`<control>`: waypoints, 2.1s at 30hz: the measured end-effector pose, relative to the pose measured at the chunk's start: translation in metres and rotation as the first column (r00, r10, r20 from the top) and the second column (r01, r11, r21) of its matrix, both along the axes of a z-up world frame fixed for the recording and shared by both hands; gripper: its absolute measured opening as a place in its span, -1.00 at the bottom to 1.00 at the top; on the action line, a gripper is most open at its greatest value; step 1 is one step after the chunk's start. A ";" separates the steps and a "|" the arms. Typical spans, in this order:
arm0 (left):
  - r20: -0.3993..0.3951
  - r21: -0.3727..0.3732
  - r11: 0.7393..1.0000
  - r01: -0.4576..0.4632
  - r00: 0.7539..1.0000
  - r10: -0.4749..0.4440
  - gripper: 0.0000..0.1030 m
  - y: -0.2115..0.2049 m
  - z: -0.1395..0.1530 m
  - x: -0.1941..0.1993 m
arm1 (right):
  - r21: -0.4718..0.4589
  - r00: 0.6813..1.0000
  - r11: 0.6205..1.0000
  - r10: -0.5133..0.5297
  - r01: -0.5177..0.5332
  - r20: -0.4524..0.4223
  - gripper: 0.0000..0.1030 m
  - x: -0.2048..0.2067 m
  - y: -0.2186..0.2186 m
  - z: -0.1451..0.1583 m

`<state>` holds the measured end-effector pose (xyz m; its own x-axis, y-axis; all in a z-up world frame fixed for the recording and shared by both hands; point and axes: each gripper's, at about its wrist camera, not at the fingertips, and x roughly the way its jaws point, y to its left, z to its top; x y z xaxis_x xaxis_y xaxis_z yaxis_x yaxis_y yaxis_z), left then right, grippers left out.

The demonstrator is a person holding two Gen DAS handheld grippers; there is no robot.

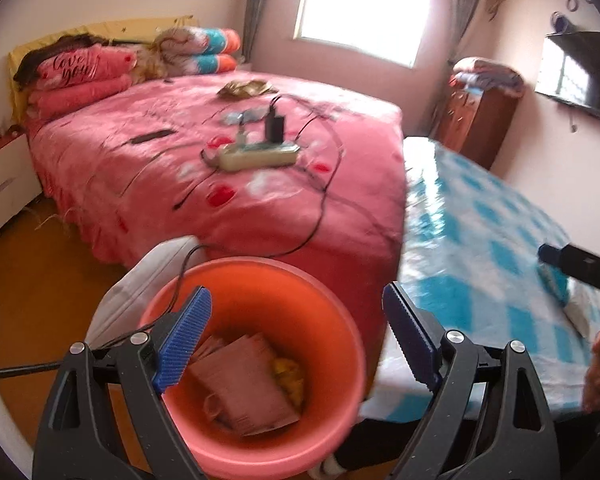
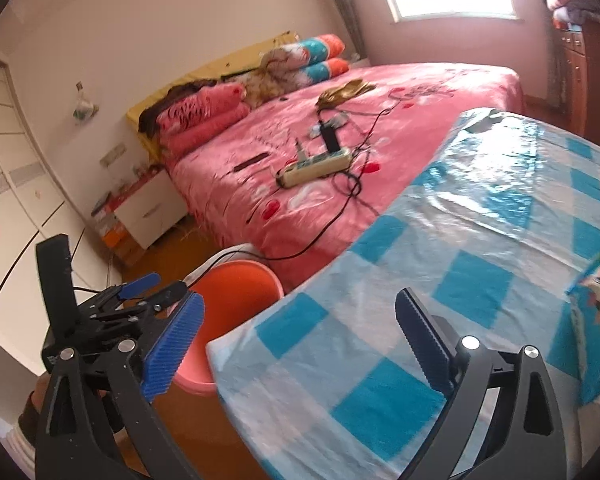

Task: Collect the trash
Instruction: 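Open both grippers over the orange bucket to drop the items, then move both open grippers back over the table toward the remaining bags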

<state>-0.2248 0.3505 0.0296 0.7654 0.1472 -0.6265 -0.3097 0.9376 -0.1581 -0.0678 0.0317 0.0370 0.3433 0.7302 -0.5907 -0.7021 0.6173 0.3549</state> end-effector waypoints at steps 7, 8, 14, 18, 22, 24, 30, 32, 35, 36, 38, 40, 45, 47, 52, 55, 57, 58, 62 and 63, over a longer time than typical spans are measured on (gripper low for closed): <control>-0.109 0.058 0.997 0.044 0.993 -0.038 0.71 -0.038 0.005 0.020 | 0.066 0.998 0.996 -0.062 0.062 0.004 0.90 0.004 -0.042 -0.004; -0.123 0.043 0.998 0.055 0.991 -0.049 0.71 -0.042 0.006 0.023 | 0.075 0.998 0.995 -0.064 0.064 0.003 0.90 0.004 -0.046 -0.003; -0.119 -0.052 0.996 0.076 0.990 -0.082 0.71 -0.062 0.012 0.032 | 0.144 0.998 0.987 -0.063 0.065 -0.018 0.90 0.006 -0.077 0.000; -0.121 -0.045 0.995 0.090 0.988 -0.095 0.71 -0.080 0.015 0.036 | 0.172 0.996 0.981 -0.085 0.089 -0.030 0.90 0.010 -0.095 -0.001; -0.118 -0.030 0.993 0.117 0.986 -0.120 0.71 -0.099 0.020 0.040 | 0.183 0.994 0.977 -0.100 0.106 -0.040 0.90 0.015 -0.111 -0.003; -0.121 -0.004 0.992 0.128 0.984 -0.128 0.71 -0.108 0.023 0.043 | 0.190 0.993 0.975 -0.107 0.113 -0.042 0.90 0.016 -0.119 -0.004; -0.136 0.022 0.987 0.161 0.978 -0.156 0.71 -0.132 0.029 0.050 | 0.220 0.991 0.967 -0.112 0.125 -0.070 0.90 0.021 -0.139 -0.005; -0.137 0.043 0.986 0.159 0.979 -0.152 0.71 -0.139 0.030 0.051 | 0.227 0.991 0.965 -0.114 0.129 -0.076 0.90 0.022 -0.146 -0.005; -0.134 0.068 0.985 0.157 0.980 -0.147 0.71 -0.149 0.033 0.054 | 0.232 0.989 0.962 -0.134 0.146 -0.067 0.90 0.023 -0.156 -0.003; -0.135 0.071 0.985 0.158 0.980 -0.147 0.71 -0.151 0.034 0.054 | 0.236 0.988 0.960 -0.141 0.152 -0.066 0.90 0.024 -0.160 -0.003; -0.137 0.084 0.984 0.160 0.980 -0.147 0.71 -0.158 0.035 0.056 | 0.244 0.986 0.956 -0.154 0.165 -0.066 0.90 0.025 -0.167 -0.001; -0.143 0.099 0.982 0.163 0.979 -0.148 0.71 -0.163 0.035 0.057 | 0.253 0.983 0.951 -0.169 0.180 -0.065 0.90 0.027 -0.177 0.000; -0.158 0.118 0.976 0.184 0.974 -0.165 0.71 -0.180 0.036 0.061 | 0.263 0.976 0.940 -0.204 0.218 -0.079 0.90 0.032 -0.195 -0.001; -0.166 0.126 0.973 0.193 0.971 -0.171 0.71 -0.187 0.035 0.062 | 0.265 0.972 0.936 -0.221 0.234 -0.079 0.90 0.035 -0.201 -0.002; -0.184 0.137 0.965 0.221 0.963 -0.195 0.71 -0.203 0.035 0.065 | 0.252 0.963 0.929 -0.263 0.270 -0.061 0.90 0.039 -0.216 0.000; -0.194 0.143 0.961 0.236 0.959 -0.207 0.71 -0.213 0.034 0.067 | 0.237 0.956 0.927 -0.290 0.291 -0.040 0.90 0.041 -0.225 0.002; -0.199 0.140 0.959 0.248 0.956 -0.218 0.71 -0.220 0.033 0.069 | 0.227 0.952 0.925 -0.305 0.306 -0.037 0.90 0.043 -0.231 0.002; -0.201 0.139 0.957 0.253 0.954 -0.223 0.71 -0.223 0.033 0.070 | 0.227 0.950 0.923 -0.309 0.310 -0.039 0.90 0.044 -0.234 0.001; -0.210 0.138 0.951 0.277 0.946 -0.246 0.71 -0.237 0.031 0.074 | 0.232 0.943 0.915 -0.327 0.330 -0.054 0.90 0.049 -0.248 -0.001; -0.213 0.139 0.948 0.288 0.943 -0.255 0.71 -0.242 0.031 0.075 | 0.231 0.941 0.912 -0.334 0.339 -0.060 0.90 0.051 -0.252 -0.002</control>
<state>-0.1498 0.1087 0.0606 0.6598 0.0648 -0.7486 -0.0488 0.9979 0.0433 -0.0165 -0.2200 0.0352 0.5838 0.6913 -0.4258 -0.4593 0.7137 0.5289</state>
